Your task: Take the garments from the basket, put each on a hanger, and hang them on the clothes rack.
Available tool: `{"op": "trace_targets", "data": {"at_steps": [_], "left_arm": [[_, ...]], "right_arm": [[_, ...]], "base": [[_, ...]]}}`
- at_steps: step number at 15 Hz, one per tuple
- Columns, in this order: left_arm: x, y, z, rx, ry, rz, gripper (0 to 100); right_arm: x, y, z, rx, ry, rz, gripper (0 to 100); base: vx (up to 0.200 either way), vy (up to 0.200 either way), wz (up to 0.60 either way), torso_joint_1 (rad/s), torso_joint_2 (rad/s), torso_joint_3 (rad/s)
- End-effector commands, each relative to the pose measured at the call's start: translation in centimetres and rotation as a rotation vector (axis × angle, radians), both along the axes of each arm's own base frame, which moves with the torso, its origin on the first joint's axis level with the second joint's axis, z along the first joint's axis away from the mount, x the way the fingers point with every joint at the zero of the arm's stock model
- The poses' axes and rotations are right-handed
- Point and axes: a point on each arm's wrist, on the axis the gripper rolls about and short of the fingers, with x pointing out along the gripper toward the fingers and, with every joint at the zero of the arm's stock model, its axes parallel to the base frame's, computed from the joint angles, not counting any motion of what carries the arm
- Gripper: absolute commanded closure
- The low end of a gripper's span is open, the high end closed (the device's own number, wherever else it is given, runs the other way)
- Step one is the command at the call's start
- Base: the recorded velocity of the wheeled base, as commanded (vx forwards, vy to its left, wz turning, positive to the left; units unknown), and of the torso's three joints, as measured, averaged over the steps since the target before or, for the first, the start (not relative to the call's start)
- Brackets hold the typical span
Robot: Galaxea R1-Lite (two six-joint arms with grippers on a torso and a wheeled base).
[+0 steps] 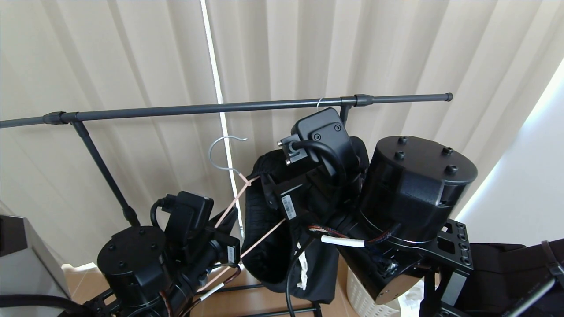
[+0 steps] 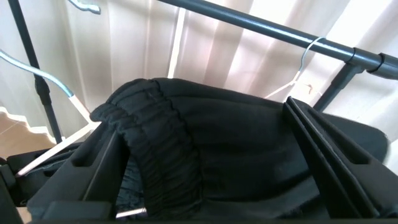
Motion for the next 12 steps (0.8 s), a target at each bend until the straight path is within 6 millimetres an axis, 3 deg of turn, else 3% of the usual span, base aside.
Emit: {"op": "trace_targets", "data": {"at_steps": [1, 12], "left_arm": [[0.1, -0.1, -0.4, 0.011, 0.011, 0.001, 100], [1.3, 0.1, 0.5, -0.024, -0.027, 0.066, 100]], "right_arm": [[0.0, 0.0, 0.0, 0.002, -0.002, -0.001, 0], [-0.1, 0.1, -0.1, 0.000, 0.000, 0.003, 0]], "base": [[0.000, 0.000, 0.00, 0.000, 0.00, 0.000], [0.000, 0.000, 0.00, 0.000, 0.00, 0.000]]}}
